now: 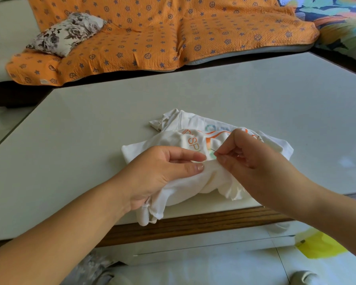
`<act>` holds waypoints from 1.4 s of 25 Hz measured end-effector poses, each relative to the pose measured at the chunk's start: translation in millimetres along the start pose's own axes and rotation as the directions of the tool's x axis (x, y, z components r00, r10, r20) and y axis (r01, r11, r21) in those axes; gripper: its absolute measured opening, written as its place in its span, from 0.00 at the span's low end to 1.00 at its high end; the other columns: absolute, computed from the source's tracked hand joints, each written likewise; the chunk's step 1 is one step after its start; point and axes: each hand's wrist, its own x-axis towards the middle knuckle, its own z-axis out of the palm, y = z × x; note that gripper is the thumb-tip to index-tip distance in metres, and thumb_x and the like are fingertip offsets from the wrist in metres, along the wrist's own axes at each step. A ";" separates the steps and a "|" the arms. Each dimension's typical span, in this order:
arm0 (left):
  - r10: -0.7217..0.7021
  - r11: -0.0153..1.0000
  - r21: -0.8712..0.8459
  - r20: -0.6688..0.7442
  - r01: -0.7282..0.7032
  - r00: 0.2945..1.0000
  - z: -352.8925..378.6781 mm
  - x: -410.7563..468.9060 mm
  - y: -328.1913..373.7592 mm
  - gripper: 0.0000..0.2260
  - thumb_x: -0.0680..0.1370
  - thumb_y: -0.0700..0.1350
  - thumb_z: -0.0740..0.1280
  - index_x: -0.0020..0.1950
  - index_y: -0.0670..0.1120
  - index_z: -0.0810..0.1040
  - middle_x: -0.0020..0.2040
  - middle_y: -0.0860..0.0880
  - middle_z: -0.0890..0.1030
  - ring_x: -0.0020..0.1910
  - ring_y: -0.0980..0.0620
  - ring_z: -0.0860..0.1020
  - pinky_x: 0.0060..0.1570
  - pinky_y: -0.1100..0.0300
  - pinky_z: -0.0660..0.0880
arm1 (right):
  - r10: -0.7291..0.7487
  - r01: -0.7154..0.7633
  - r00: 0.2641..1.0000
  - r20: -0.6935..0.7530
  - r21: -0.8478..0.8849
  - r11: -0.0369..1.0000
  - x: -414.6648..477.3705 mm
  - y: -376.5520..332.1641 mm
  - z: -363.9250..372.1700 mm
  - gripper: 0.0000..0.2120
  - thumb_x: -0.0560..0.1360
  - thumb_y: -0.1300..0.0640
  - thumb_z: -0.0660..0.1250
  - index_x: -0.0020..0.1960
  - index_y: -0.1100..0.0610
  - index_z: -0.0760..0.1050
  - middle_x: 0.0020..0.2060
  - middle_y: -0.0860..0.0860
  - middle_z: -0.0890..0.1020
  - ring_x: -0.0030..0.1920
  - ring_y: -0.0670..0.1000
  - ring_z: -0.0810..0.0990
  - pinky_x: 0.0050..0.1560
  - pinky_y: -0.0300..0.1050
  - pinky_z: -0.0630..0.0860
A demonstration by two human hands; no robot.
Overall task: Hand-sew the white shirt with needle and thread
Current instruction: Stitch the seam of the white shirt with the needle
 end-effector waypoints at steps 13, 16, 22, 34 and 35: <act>0.091 0.992 -0.077 -0.107 -0.100 0.990 3.5 -0.6 -4.5 0.08 0.65 0.48 0.74 0.42 0.48 0.85 0.42 0.49 0.86 0.43 0.57 0.83 0.46 0.64 0.74 | -0.133 0.105 0.973 -0.190 -0.148 0.983 -10.2 -6.4 -3.9 0.06 0.74 0.56 0.69 0.42 0.45 0.77 0.38 0.40 0.80 0.38 0.42 0.76 0.38 0.29 0.69; 0.114 0.989 -0.076 -0.118 -0.124 0.986 3.7 -1.0 -5.0 0.10 0.66 0.48 0.74 0.45 0.47 0.85 0.43 0.49 0.86 0.44 0.57 0.83 0.47 0.65 0.74 | -0.042 0.035 0.996 -0.080 -0.084 0.996 -17.6 -17.5 -2.3 0.05 0.73 0.54 0.67 0.41 0.45 0.78 0.29 0.46 0.80 0.29 0.45 0.76 0.33 0.30 0.70; 0.132 0.986 -0.084 -0.133 -0.144 0.982 4.1 -0.3 -4.7 0.10 0.67 0.47 0.74 0.47 0.45 0.85 0.44 0.48 0.86 0.46 0.57 0.83 0.50 0.64 0.74 | 0.150 -0.152 0.987 0.048 0.023 0.988 -13.3 -18.6 -2.3 0.06 0.76 0.55 0.67 0.44 0.46 0.81 0.24 0.48 0.79 0.21 0.42 0.73 0.26 0.30 0.70; 0.196 0.980 0.002 -0.146 -0.198 0.970 7.0 -0.9 -5.1 0.03 0.71 0.42 0.74 0.44 0.47 0.84 0.43 0.48 0.87 0.44 0.57 0.84 0.46 0.68 0.76 | 0.190 -0.189 0.980 0.064 -0.023 0.982 -12.4 -18.3 0.7 0.06 0.76 0.52 0.66 0.41 0.46 0.79 0.23 0.46 0.80 0.20 0.44 0.73 0.27 0.37 0.74; 0.215 0.977 0.044 -0.157 -0.211 0.964 7.8 -1.4 -5.2 0.02 0.72 0.42 0.74 0.44 0.47 0.84 0.42 0.49 0.87 0.43 0.57 0.84 0.45 0.68 0.76 | 0.193 -0.191 0.980 0.058 -0.032 0.981 -12.0 -18.1 2.1 0.06 0.76 0.52 0.66 0.40 0.46 0.78 0.24 0.46 0.80 0.20 0.44 0.74 0.28 0.38 0.74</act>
